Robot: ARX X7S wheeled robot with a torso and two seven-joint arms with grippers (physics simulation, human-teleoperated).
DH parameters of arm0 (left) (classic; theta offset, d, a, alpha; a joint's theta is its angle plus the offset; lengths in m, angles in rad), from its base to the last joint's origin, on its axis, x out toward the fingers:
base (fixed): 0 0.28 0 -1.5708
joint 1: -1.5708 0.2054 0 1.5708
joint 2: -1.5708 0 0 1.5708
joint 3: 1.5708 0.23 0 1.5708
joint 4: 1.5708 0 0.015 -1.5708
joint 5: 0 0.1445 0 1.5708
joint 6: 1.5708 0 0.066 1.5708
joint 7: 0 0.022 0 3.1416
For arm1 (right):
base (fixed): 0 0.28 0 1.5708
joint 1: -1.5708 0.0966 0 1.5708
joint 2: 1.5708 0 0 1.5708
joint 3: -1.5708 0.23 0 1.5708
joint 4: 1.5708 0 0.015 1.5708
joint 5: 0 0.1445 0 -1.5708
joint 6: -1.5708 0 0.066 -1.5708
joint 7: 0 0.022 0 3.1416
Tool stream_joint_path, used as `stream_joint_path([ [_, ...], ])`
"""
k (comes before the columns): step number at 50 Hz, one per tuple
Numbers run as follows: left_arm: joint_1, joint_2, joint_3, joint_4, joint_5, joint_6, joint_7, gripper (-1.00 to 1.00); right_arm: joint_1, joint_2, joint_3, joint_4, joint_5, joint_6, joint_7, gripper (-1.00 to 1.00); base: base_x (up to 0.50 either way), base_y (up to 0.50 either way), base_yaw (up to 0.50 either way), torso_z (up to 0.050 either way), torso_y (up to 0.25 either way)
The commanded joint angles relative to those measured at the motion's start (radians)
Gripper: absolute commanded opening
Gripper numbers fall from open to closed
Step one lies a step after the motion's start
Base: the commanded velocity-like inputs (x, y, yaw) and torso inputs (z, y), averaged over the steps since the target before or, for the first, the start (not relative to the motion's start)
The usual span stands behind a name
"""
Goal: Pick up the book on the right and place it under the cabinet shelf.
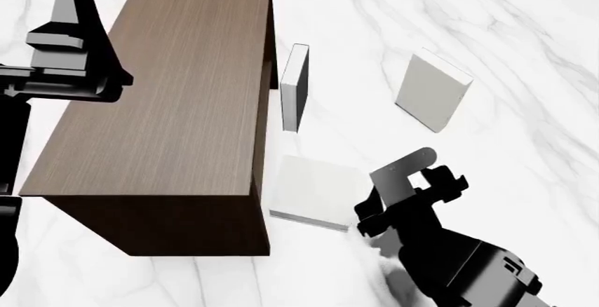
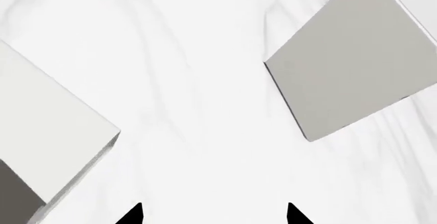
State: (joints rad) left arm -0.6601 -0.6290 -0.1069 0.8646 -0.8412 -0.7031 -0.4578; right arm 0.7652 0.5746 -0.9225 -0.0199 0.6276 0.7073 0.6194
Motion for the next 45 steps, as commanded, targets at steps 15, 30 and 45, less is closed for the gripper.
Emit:
stream_joint_path([
  [15,-0.001,-0.021,-0.016,0.005,-0.035,-0.005,-0.007,1.00,0.025,-0.015,-0.070,0.116,-0.035,0.049,-0.060,1.00,0.00,0.00,0.00,0.000,-0.001],
  [30,0.010,-0.040,-0.049,0.010,-0.064,0.002,-0.008,1.00,0.069,-0.060,-0.119,0.161,-0.058,0.067,-0.115,1.00,0.00,0.00,0.00,-0.002,-0.006],
  [45,0.024,-0.047,-0.061,0.007,-0.064,0.014,-0.007,1.00,0.093,-0.099,-0.141,0.200,-0.080,0.044,-0.146,1.00,0.00,0.00,0.00,-0.002,-0.006],
])
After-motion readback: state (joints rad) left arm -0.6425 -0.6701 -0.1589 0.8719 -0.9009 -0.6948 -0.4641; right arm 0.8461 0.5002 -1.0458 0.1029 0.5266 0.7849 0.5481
